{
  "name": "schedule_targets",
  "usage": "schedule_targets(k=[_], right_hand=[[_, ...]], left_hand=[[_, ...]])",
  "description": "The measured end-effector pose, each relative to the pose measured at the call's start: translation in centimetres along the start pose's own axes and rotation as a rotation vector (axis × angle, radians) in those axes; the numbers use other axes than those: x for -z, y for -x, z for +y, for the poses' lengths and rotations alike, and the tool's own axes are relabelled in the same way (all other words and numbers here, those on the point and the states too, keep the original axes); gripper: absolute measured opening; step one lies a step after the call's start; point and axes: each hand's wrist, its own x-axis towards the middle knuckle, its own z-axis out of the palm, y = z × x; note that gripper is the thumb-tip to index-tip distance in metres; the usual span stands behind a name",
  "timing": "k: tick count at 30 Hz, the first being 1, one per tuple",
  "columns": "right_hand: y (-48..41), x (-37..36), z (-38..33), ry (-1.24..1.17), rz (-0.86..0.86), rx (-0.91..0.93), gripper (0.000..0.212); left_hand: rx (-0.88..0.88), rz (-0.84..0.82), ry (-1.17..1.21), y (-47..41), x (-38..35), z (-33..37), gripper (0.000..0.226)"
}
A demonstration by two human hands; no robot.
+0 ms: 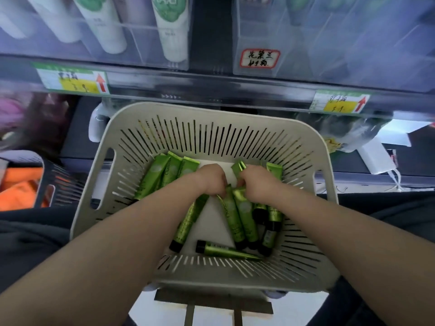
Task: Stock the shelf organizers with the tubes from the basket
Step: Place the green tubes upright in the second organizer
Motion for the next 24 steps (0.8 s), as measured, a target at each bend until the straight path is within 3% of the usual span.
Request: schedule_targets(k=[11, 24], right_hand=[[4.9, 0.8, 0.0, -0.137, 0.077, 0.053, 0.028], [11.1, 4.4, 0.5, -0.284, 0.352, 0.117, 0.022]], left_hand=[[-0.03, 0.104, 0.086, 5.6, -0.4, 1.7, 0.028], [-0.14, 0.45, -0.075, 13.2, 1.5, 5.2, 0.021]])
